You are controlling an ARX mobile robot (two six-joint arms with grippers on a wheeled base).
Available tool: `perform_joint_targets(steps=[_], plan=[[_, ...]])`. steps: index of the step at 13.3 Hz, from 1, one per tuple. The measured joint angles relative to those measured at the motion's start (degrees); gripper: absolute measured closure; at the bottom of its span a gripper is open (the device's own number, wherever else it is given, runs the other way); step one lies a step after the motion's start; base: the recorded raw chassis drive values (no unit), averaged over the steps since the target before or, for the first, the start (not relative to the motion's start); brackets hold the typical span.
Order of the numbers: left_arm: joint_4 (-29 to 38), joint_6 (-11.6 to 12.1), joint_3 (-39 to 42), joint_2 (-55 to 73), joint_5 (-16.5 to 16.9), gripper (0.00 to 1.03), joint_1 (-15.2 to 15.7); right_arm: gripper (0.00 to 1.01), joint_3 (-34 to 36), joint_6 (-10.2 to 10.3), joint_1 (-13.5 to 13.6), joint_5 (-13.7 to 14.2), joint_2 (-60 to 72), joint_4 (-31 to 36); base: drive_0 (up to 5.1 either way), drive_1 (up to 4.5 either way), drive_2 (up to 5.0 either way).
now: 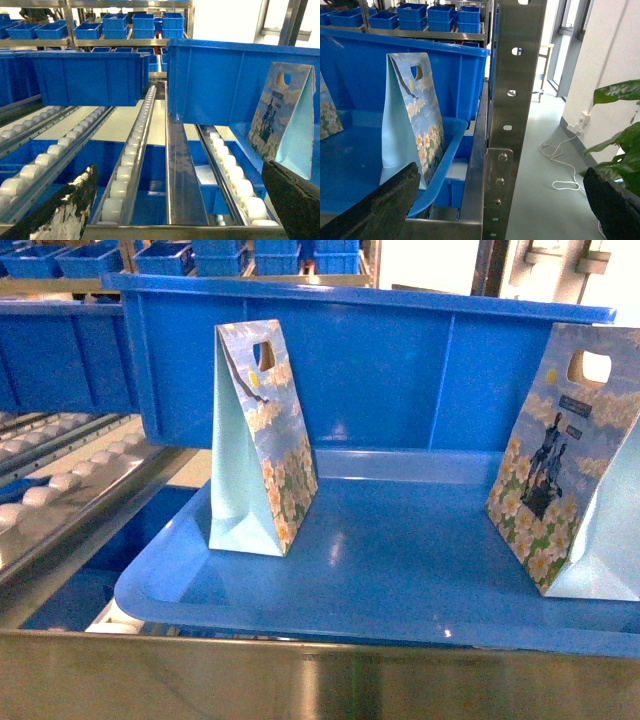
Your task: Move flower gift bag to table near conveyor
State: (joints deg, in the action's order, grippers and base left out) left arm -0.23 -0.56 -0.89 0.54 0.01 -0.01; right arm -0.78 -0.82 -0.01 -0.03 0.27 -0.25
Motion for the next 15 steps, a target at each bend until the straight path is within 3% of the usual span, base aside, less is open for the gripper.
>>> perform_joint_targets(steps=[12, 13, 15], plan=[[0.5, 0.2, 0.0, 0.4, -1.0, 0.05, -0.5, 0.03, 0.0, 0.3, -0.1, -0.3, 0.0, 0.0, 0.0, 0.00, 0.0], [2.1, 1.0, 0.0, 1.7, -1.1, 0.05, -1.7, 0.03, 0.0, 0.8, 0.9, -0.5, 0.3, 1.0, 0.0, 0.00, 0.0], [8.7, 1.0, 0.0, 7.2, 0.7, 0.05, -0.8, 0.03, 0.0, 0.8, 3.2, 0.1, 7.5, 10.3, 0.0, 0.00, 0.0]])
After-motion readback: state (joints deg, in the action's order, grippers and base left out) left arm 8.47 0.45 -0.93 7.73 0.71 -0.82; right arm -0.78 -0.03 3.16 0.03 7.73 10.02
